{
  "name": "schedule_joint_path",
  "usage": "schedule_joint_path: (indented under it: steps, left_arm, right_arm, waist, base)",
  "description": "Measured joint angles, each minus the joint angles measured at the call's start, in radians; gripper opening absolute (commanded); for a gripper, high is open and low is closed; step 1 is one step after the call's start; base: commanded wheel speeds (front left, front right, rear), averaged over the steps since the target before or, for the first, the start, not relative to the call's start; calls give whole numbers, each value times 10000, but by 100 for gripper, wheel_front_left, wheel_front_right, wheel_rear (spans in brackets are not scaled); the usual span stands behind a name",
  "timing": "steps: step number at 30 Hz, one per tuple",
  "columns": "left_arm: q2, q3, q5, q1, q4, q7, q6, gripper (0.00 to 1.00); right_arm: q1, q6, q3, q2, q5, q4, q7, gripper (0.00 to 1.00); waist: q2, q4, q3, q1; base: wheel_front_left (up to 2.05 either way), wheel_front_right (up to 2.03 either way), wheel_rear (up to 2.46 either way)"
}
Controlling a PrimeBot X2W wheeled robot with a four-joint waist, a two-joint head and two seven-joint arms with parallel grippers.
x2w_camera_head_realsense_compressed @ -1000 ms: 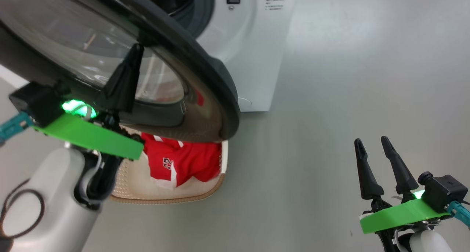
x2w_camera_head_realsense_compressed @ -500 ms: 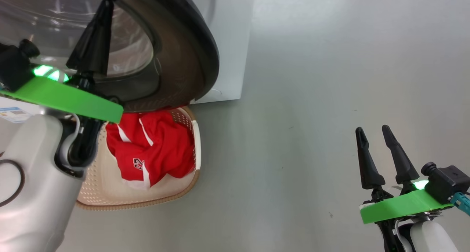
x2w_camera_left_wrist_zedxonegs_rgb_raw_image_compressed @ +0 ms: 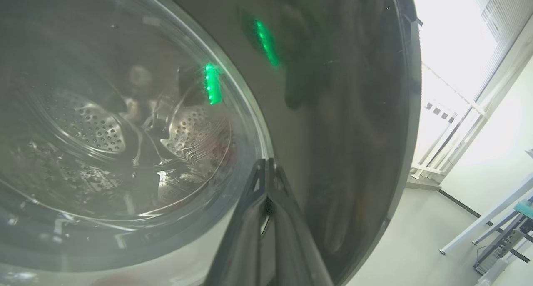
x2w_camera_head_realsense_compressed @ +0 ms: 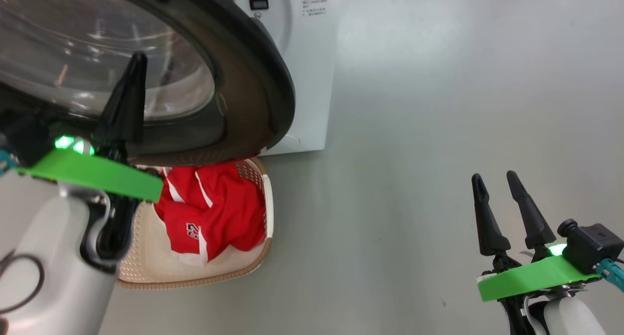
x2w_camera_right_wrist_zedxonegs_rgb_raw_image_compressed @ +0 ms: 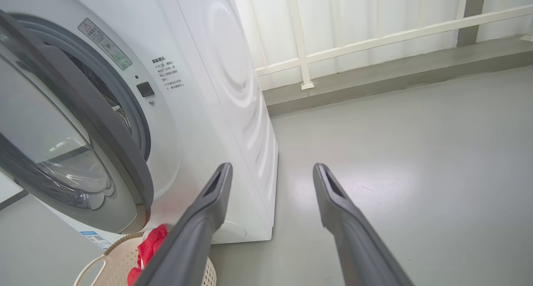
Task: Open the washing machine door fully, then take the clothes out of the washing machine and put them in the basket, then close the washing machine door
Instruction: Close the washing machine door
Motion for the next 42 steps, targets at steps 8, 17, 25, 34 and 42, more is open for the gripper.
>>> schedule_joint_path:
  steps: [8,17,25,34,42]
  left_arm:
    - [-96,761,307,1667,-255,0,0,0]
    - [-433,1674,1655,3762,-648,0,-2,14]
    - [-654,2652,2794,5093,-872,2,-2,36]
    - [-988,3540,3486,6213,-1103,4,-4,95]
    - [-1195,4052,3906,6843,-1448,10,-4,100]
  right_arm:
    - [423,0,10,2,-102,92,0,100]
    - [968,2,-65,8,-249,88,0,100]
    - [1281,2,-268,25,-368,92,0,100]
    - [1462,0,-332,58,-418,90,0,100]
    - [1687,2,-378,77,-422,56,0,100]
  waist:
    - [-1,135,-591,0]
    - [-1,342,-1178,0]
    - [-1,512,-1454,0]
    - [-1,513,-1682,0]
    - [-1,439,-1772,0]
  base:
    - [0,0,0]
    - [0,0,0]
    - [0,0,0]
    - [0,0,0]
    - [0,0,0]
